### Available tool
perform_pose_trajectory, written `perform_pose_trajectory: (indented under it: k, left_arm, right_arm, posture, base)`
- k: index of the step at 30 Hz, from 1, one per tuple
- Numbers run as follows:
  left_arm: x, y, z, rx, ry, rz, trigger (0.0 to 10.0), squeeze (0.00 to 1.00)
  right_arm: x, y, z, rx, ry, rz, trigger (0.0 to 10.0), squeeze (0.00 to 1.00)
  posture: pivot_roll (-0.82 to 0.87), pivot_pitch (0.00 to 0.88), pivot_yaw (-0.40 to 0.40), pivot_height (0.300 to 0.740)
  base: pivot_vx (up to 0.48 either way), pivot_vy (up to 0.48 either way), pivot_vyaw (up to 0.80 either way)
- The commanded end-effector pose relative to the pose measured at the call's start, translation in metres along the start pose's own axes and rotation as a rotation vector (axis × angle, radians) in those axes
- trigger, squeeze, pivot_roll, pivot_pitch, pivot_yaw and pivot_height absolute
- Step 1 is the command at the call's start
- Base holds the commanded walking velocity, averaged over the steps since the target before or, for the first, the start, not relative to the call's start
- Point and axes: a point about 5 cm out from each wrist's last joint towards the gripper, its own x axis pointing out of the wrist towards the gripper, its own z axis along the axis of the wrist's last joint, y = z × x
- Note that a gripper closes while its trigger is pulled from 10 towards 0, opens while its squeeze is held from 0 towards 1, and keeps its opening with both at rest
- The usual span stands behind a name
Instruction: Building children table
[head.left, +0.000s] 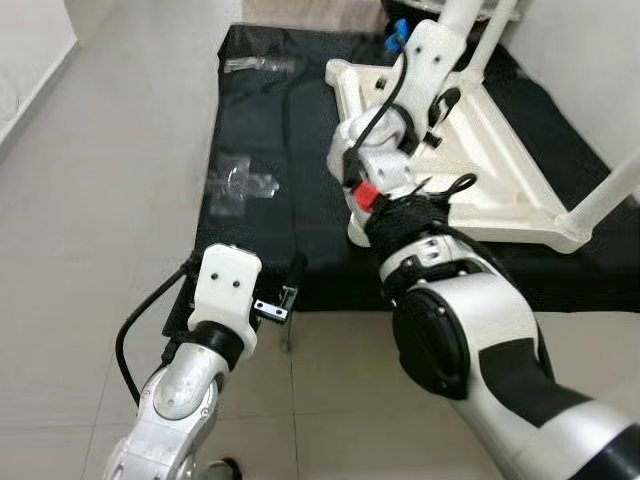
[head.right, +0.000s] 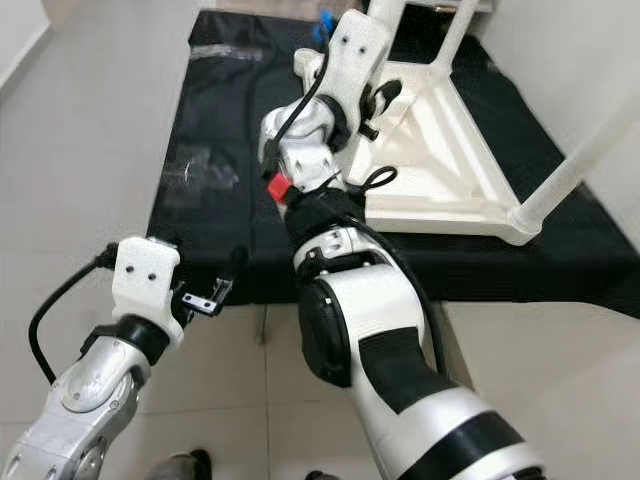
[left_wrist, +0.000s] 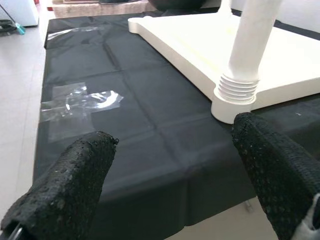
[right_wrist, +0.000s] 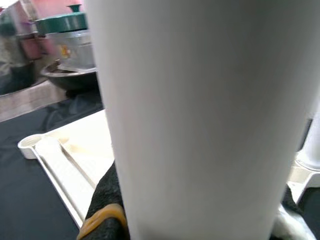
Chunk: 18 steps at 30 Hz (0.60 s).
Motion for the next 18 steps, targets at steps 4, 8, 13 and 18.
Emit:
perform_pose_trajectory:
  k: [4, 8, 13, 18]
  left_arm:
    - [0.0, -0.002, 0.001, 0.0, -0.003, 0.01, 10.0, 0.0]
    - [-0.001, -0.002, 0.002, -0.001, -0.003, 0.012, 10.0, 0.0]
    - [-0.002, -0.006, 0.003, -0.01, -0.005, 0.006, 10.0, 0.0]
    - [-0.003, -0.008, 0.004, -0.016, -0.008, 0.007, 10.0, 0.0]
  right_arm:
    - [0.005, -0.021, -0.049, 0.005, 0.292, -0.161, 10.0, 0.0]
    - [0.006, -0.021, -0.045, 0.014, 0.272, -0.183, 10.0, 0.0]
    - [0.0, -0.017, -0.044, -0.003, 0.238, -0.171, 10.0, 0.0]
    - [-0.001, -0.016, -0.046, 0.001, 0.263, -0.17, 10.0, 0.0]
  posture:
    - [0.15, 0.253, -0.093, 0.74]
    - [0.15, 0.255, -0.097, 0.74]
    - [0.15, 0.252, -0.101, 0.74]
    - [0.15, 0.252, -0.104, 0.74]
  base:
    - [0.0, 0.0, 0.0]
    - [0.0, 0.0, 0.0]
    - [0.0, 0.0, 0.0]
    - [0.0, 0.0, 0.0]
